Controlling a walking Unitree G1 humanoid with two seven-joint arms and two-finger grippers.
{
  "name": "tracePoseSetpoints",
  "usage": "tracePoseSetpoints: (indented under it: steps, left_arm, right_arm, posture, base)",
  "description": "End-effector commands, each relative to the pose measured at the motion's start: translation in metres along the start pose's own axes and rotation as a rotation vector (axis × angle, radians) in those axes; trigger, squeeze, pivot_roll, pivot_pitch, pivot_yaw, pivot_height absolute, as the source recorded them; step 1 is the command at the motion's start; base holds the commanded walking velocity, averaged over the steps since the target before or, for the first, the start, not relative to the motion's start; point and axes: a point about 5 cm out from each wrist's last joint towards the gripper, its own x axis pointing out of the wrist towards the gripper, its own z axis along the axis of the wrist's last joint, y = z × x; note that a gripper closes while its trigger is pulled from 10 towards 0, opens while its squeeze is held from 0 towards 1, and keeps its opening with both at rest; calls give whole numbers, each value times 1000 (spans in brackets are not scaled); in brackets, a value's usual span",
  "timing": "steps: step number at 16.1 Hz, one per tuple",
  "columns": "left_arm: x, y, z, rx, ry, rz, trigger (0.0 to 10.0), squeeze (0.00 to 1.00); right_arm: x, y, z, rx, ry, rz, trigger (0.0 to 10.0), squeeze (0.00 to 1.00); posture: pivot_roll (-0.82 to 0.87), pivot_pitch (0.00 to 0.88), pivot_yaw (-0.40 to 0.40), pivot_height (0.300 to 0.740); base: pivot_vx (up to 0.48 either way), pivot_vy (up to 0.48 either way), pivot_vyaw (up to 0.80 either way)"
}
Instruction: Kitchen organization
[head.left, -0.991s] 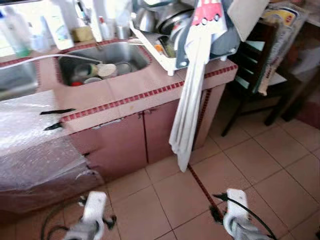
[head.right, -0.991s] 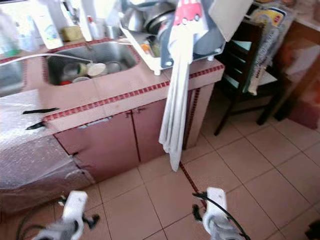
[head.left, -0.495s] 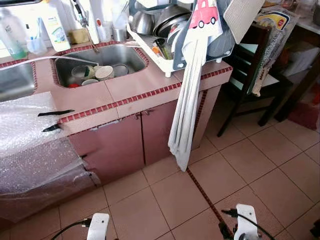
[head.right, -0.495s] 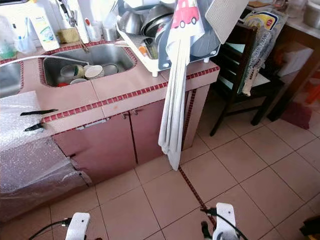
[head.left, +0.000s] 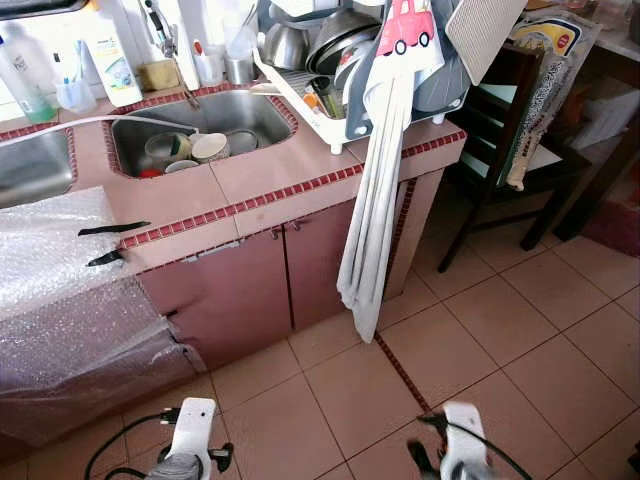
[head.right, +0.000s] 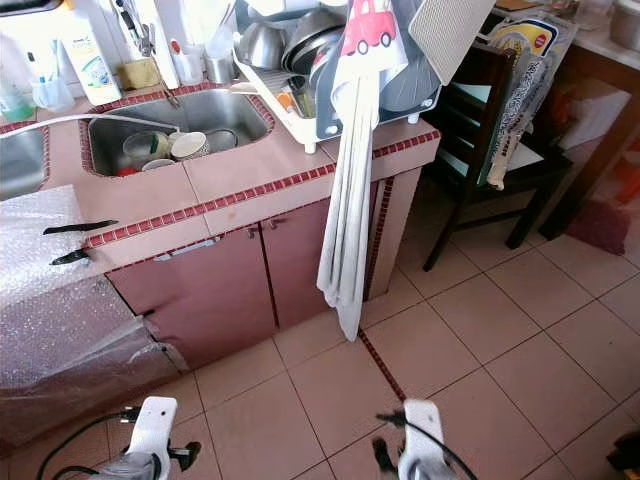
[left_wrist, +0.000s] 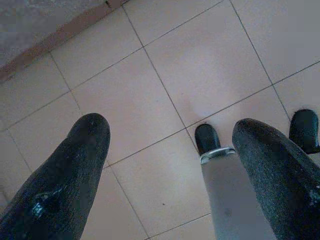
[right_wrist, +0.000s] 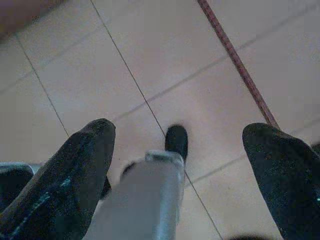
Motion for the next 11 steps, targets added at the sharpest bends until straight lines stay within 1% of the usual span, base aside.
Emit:
tracePoseSetpoints:
  steps: [1,3,5,11]
  left_arm:
    - [0,4,-4,2,19,18,10000,0]
    - [-1,5,-6,-3,23,16,10000,0]
    - [-1,4,-13,-12,33,14,10000,0]
    - [-1,4,-13,-12,33,14,10000,0]
  right_arm:
    - [0,1,1,-14,-1,6,10000,0]
    - [0,0,2,-35,1,1,10000,0]
    - [0,-1,2,-31,3,-12,10000,0]
    - [0,-1,2,-30,5,-15,10000,0]
  posture:
    - [-96,58,38,740]
    - [-87,62,35,740]
    - [-87,77,36,740]
    - [-87,77,36,740]
  base:
    - [0,0,0]
    - [0,0,0]
    - [0,0,0]
    - [0,0,0]
